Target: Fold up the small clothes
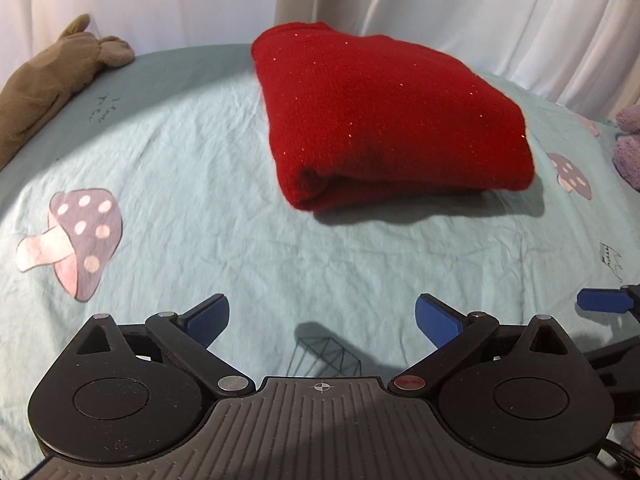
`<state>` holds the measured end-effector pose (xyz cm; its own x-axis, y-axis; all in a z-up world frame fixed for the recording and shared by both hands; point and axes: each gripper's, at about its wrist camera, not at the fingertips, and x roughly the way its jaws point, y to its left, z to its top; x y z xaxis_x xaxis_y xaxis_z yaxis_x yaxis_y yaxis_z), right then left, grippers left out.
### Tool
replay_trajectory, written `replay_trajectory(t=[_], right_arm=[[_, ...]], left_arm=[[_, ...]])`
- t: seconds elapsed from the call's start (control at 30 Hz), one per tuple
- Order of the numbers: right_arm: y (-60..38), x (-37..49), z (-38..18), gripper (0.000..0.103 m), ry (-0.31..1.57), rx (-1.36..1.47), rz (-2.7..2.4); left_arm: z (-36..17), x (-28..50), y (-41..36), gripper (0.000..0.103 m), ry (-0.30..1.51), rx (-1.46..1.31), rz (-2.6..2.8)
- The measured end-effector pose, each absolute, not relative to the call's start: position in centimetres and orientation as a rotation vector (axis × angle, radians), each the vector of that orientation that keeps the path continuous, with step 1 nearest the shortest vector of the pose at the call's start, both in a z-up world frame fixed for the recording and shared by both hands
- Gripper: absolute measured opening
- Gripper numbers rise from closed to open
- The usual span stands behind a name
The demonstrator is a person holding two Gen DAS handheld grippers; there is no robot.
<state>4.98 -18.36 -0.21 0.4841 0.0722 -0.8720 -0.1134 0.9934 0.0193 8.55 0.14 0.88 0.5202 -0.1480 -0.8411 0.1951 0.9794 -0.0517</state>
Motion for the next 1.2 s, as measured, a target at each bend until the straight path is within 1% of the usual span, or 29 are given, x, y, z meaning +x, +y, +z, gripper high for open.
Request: replay_trajectory(t=[0.1,0.27,0.43,1.2], right_arm=[[-17.9,4.9,0.4,0.099,1.125,-0.061,0.072],[-17.4,4.2,2.6,0.099,1.037,-0.106,0.023],[-17.2,3.8,4.1,0.099,0.995,-0.137,0.002],[-17.9,3.7,5.0,0.099,0.965,-0.083,-0.025]], left_arm=[[1.6,7.3,-0.5,0.103,0.987,0.111,-0.193],[3.1,6.7,-0.7,0.103,0.955,0.144,-0.165],[3.8,6.6,-0.7,0.103,0.952,0.136,-0.16],[4.1,6.4,-0.9,0.103,0.956,0.134,-0.17]])
